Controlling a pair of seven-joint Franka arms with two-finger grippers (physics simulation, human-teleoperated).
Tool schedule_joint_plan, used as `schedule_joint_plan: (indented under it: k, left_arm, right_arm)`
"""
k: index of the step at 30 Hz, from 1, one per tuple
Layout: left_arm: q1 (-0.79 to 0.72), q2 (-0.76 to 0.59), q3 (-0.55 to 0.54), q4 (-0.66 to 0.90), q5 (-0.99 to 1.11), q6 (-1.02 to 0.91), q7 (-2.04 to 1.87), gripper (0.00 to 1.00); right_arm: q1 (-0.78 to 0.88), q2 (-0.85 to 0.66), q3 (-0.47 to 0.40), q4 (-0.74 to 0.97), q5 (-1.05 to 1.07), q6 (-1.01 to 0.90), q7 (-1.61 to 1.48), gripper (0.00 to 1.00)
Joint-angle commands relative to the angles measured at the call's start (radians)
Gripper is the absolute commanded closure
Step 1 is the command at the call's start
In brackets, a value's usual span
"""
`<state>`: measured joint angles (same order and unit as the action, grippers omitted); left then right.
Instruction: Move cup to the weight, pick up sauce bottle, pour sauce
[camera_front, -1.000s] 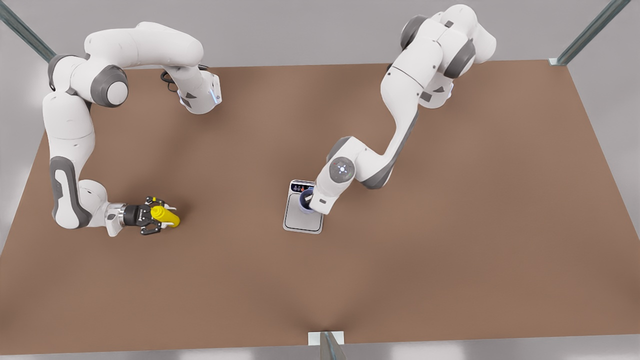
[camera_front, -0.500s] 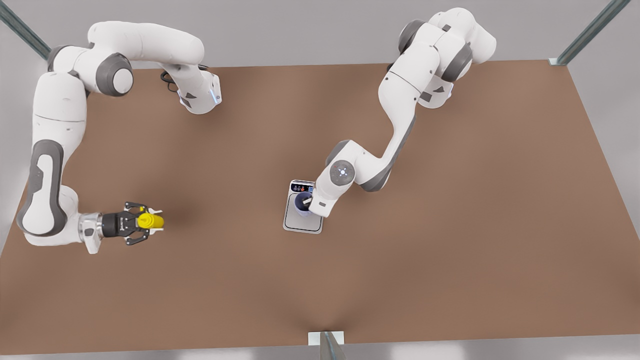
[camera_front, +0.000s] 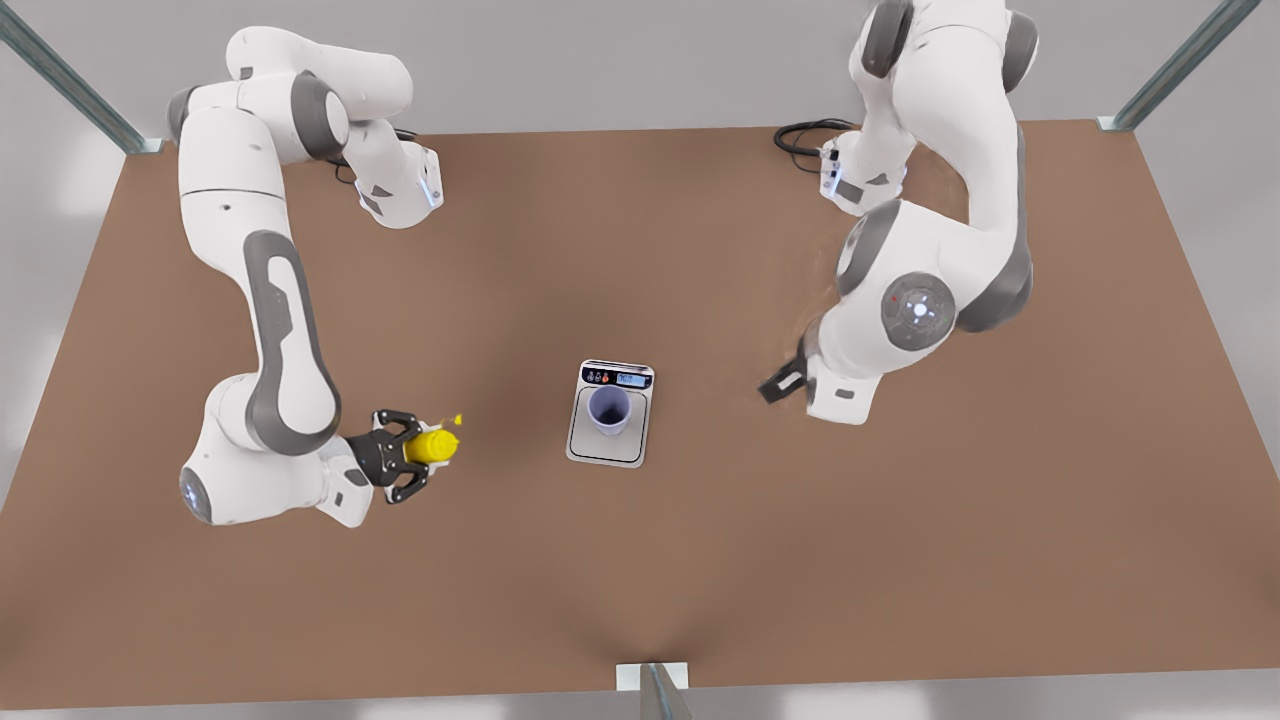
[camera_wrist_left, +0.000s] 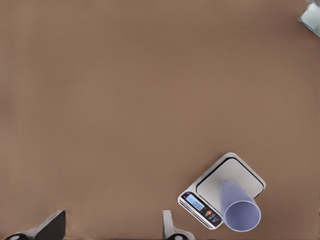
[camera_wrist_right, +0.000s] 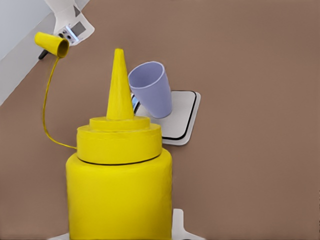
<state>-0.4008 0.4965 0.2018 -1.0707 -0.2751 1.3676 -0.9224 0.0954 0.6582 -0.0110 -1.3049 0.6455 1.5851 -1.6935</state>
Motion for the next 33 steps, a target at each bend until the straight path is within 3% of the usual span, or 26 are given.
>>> schedule_joint_plan:
  k: [1,3,4,6,7,8,9,18,26,29,33]
  left_arm:
    - [0.017,0.001,-0.001,0.008,-0.042,-0.011,0.023,0.00]
    - [0.212,0.001,0.004,0.037,0.019,-0.080,0.460,0.00]
    - [0.201,-0.001,0.001,0.038,0.233,-0.152,0.767,0.00]
    - [0.224,-0.145,-0.010,-0.005,0.284,-0.200,0.925,0.00]
    - [0.293,-0.240,-0.113,-0.101,0.293,-0.154,0.924,0.00]
    - [0.310,-0.387,-0.168,-0.328,0.369,-0.023,0.922,0.00]
    - [0.310,-0.469,-0.168,-0.495,0.369,0.109,0.922,0.00]
    - [0.295,-0.429,-0.166,-0.514,0.366,0.127,0.922,0.00]
    - [0.293,-0.424,-0.166,-0.515,0.366,0.111,0.924,0.00]
    - [0.293,-0.421,-0.166,-0.511,0.369,0.117,0.924,0.00]
    - [0.293,-0.406,-0.166,-0.511,0.367,0.114,0.922,0.00]
  right_arm:
    - [0.007,-0.006,0.000,-0.002,-0.003,-0.002,0.008,0.54]
    - [0.067,-0.045,0.000,-0.011,-0.032,0.015,0.089,0.54]
    - [0.112,-0.054,0.000,-0.013,-0.049,0.033,0.144,0.54]
    - [0.191,-0.069,-0.001,-0.011,-0.084,0.081,0.221,0.54]
    - [0.227,-0.083,-0.001,-0.013,-0.122,0.093,0.262,0.54]
    - [0.259,-0.092,-0.001,-0.016,-0.136,0.098,0.287,0.54]
    - [0.277,-0.101,-0.001,-0.016,-0.156,0.099,0.322,0.54]
    - [0.353,-0.115,-0.003,-0.007,-0.228,0.116,0.371,0.54]
    - [0.012,-0.129,-0.001,-0.102,0.330,-0.020,0.124,0.54]
    - [-0.132,-0.118,-0.001,-0.114,0.387,-0.102,-0.101,0.54]
    - [-0.186,-0.083,-0.001,-0.125,0.436,-0.163,-0.227,0.54]
